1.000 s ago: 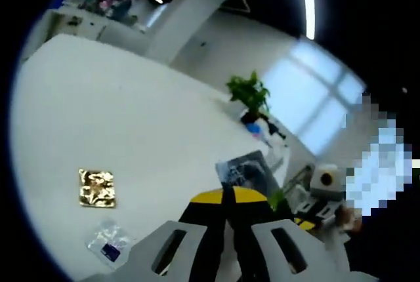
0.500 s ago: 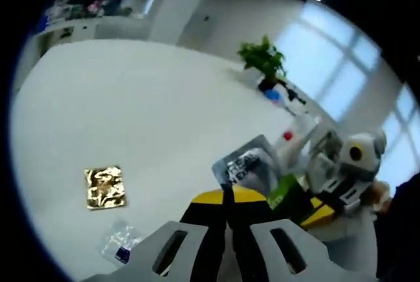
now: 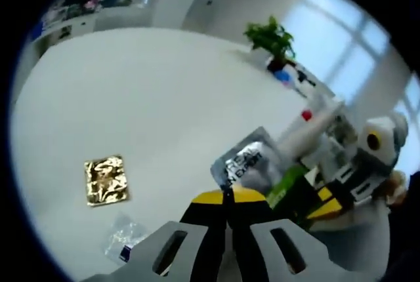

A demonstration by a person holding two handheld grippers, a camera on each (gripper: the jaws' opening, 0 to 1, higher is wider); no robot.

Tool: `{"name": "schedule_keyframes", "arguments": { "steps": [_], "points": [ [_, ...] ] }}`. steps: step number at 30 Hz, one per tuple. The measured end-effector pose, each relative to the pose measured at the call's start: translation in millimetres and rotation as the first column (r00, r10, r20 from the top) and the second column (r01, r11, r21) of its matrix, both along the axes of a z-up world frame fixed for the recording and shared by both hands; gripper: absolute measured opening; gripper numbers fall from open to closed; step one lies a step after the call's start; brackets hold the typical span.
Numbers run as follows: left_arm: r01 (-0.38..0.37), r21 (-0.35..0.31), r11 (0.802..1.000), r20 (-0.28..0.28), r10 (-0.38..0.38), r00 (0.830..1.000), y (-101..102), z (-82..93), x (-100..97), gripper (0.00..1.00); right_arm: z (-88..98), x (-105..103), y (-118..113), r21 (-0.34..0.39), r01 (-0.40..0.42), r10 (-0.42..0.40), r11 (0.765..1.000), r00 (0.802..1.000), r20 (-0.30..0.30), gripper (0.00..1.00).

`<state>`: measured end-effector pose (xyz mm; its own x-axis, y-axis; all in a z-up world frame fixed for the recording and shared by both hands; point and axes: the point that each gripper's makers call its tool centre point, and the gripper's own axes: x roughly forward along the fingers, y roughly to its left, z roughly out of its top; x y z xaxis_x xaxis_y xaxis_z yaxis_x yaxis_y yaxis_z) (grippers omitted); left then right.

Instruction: Arrange the skincare products in the storage area until every visible bottle or jar stands upright without overlapping.

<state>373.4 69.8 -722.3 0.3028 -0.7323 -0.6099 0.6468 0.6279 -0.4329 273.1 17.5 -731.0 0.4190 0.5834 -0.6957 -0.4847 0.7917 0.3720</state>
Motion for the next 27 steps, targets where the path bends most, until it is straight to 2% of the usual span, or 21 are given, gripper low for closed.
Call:
{"name": "schedule_keyframes", "arguments": {
  "steps": [5,13,21,27],
  "points": [
    [0.028,0.054,0.998,0.008,-0.029,1.0,-1.0,-12.1,-2.9,0.0,-13.0,-0.6,-2.3,-0.128,-0.066,0.07,0.99,0.997,0.025,0.01],
    [0.042,0.083,0.996,-0.007,-0.042,0.999,-1.4,-21.5,-5.8,0.0,-22.1,-3.0,-3.6,-0.145,-0.095,0.098,0.985,0.995,0.012,0.01],
    [0.065,0.116,0.991,-0.037,-0.062,0.997,-2.1,-36.7,-11.2,0.0,-34.8,-10.0,-2.8,-0.201,-0.167,0.167,0.965,0.986,-0.021,0.01],
    [0.067,0.117,0.991,-0.044,-0.062,0.997,-3.8,-37.3,-14.1,0.0,-38.9,-13.7,-5.5,-0.25,-0.228,0.23,0.941,0.973,-0.019,0.02]
  ]
}}
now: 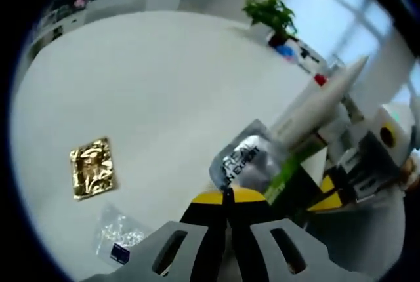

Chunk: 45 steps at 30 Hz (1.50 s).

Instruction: Arrange the skincare products in the storage area until every visible bottle or jar stands upright without overlapping.

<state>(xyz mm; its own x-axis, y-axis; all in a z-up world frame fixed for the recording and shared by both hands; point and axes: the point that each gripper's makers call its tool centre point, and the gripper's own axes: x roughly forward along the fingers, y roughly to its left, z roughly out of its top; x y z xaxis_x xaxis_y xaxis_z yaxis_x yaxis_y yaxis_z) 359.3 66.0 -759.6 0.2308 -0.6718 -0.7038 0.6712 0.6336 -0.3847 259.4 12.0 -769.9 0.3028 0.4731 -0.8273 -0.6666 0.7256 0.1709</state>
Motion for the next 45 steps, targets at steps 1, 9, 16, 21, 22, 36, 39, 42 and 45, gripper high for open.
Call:
{"name": "schedule_keyframes", "arguments": {
  "steps": [1,9,16,21,22,36,39,42,45],
  "points": [
    [0.001,-0.002,1.0,-0.002,-0.001,1.0,-0.3,-0.2,-0.3,0.0,-0.4,-0.2,-0.2,-0.004,-0.002,0.002,1.0,1.0,0.0,0.02],
    [-0.012,-0.001,1.0,-0.011,0.012,1.0,1.7,-1.2,0.2,0.0,-9.8,-5.4,-11.8,-0.083,-0.003,0.0,0.997,0.999,-0.036,0.08],
    [-0.022,0.037,0.999,-0.013,0.022,1.0,10.4,-6.2,1.8,0.0,-5.5,-0.5,-23.7,-0.116,0.024,-0.023,0.993,1.0,0.011,0.02],
    [-0.034,0.03,0.999,-0.016,0.035,0.999,10.3,-6.4,3.0,0.0,2.1,-0.6,-14.0,-0.082,0.018,-0.015,0.996,0.999,0.035,0.01],
    [-0.034,0.035,0.999,-0.016,0.035,0.999,10.7,-7.6,2.7,0.0,5.1,-0.1,-9.8,-0.068,0.017,-0.014,0.998,0.999,0.045,0.01],
    [-0.046,0.014,0.999,-0.035,0.046,0.998,10.3,-9.3,1.7,0.0,8.7,5.5,30.1,-0.106,-0.078,0.088,0.991,0.992,0.096,0.21],
    [-0.048,0.009,0.999,-0.029,0.048,0.998,9.5,-9.4,2.4,0.0,13.2,10.4,37.1,-0.12,-0.092,0.106,0.989,0.987,0.117,0.19],
    [-0.057,0.005,0.998,-0.035,0.057,0.998,9.3,-10.3,3.1,0.0,10.3,14.5,46.2,-0.139,-0.103,0.121,0.985,0.984,0.127,0.21],
    [-0.07,-0.003,0.998,-0.038,0.07,0.997,8.3,-11.7,4.1,0.0,2.9,14.7,50.7,-0.158,-0.116,0.136,0.981,0.983,0.121,0.22]
  ]
}}
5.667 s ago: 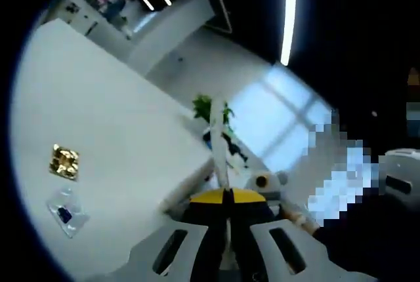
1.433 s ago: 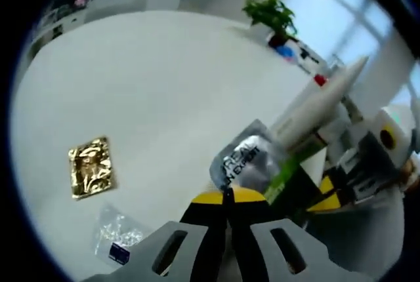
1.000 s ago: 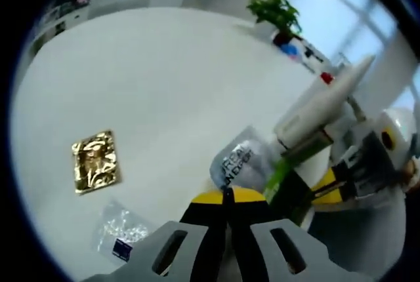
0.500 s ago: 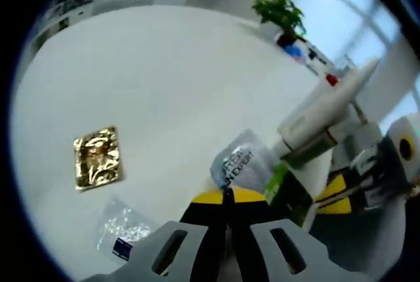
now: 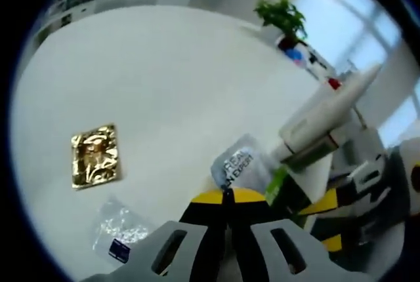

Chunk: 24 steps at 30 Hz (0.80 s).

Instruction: Arrange the skincare products in the storage area until every visible bottle or jar stands upright without overlapping.

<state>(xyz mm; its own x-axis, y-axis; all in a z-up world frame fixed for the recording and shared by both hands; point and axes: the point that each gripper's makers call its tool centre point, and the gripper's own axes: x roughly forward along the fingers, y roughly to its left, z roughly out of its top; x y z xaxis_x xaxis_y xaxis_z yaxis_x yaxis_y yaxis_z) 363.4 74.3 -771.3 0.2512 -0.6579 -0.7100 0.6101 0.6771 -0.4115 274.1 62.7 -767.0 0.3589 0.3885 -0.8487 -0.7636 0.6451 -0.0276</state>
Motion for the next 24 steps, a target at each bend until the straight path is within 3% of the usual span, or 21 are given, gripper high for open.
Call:
{"name": "schedule_keyframes", "arguments": {
  "steps": [5,8,12,17,24],
  "points": [
    [-0.015,-0.015,1.0,-0.021,0.014,1.0,1.4,-2.8,1.0,0.0,-14.9,-2.0,-9.0,-0.083,-0.028,0.027,0.996,1.0,-0.011,0.23],
    [-0.024,-0.03,0.999,-0.028,0.023,0.999,0.3,-2.6,1.7,0.0,-13.8,-0.1,-10.8,-0.06,-0.003,0.002,0.998,1.0,-0.016,0.24],
    [-0.004,-0.03,1.0,0.003,0.004,1.0,-3.3,-2.5,2.0,0.0,-19.9,-0.5,-13.9,-0.118,-0.035,0.035,0.992,0.999,-0.005,0.25],
    [0.006,-0.029,1.0,0.036,-0.005,0.999,-3.6,-2.6,5.2,0.0,-18.6,1.0,-15.1,-0.114,-0.03,0.03,0.993,1.0,-0.002,0.25],
    [0.023,0.029,0.999,0.1,-0.026,0.995,2.9,-5.1,11.1,0.07,-19.1,1.2,-15.1,-0.105,-0.049,0.049,0.993,0.999,-0.003,0.25]
  ]
}}
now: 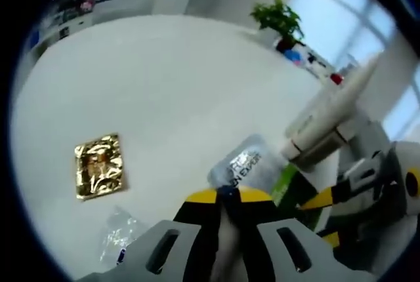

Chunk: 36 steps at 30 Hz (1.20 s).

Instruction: Arrange the skincare products in the storage area until every visible bottle or jar stands upright without overlapping.

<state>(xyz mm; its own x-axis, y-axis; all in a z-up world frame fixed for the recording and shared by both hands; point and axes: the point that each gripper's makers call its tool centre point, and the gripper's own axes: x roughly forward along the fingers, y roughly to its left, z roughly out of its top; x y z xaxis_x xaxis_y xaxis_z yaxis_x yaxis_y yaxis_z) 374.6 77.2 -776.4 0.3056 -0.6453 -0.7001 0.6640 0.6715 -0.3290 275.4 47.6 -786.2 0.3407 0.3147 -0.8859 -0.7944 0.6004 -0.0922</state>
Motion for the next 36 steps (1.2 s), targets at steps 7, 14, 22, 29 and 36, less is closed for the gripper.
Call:
{"name": "schedule_keyframes", "arguments": {
  "steps": [7,14,22,29,36],
  "points": [
    [-0.072,0.008,0.997,0.085,0.071,0.994,14.3,10.9,19.7,0.15,-0.3,1.9,-0.5,0.003,-0.014,0.014,1.0,1.0,-0.008,0.25],
    [-0.049,0.018,0.999,0.15,0.046,0.988,8.0,20.6,22.8,0.21,-0.3,8.4,-0.5,0.003,-0.014,0.014,1.0,1.0,-0.004,0.25],
    [0.03,-0.015,0.999,0.204,-0.026,0.979,-7.5,32.0,20.3,0.27,-0.2,10.1,-0.2,0.016,-0.01,0.01,1.0,1.0,0.0,0.25],
    [0.104,0.078,0.991,0.141,-0.115,0.983,-9.0,7.9,5.3,0.33,-0.3,13.0,-0.3,0.015,-0.014,0.014,1.0,1.0,-0.007,0.25],
    [0.113,0.172,0.979,0.156,-0.141,0.978,-2.2,-4.7,6.2,0.38,-0.5,13.5,-0.7,0.023,-0.001,0.001,1.0,1.0,-0.006,0.25]
  ]
}}
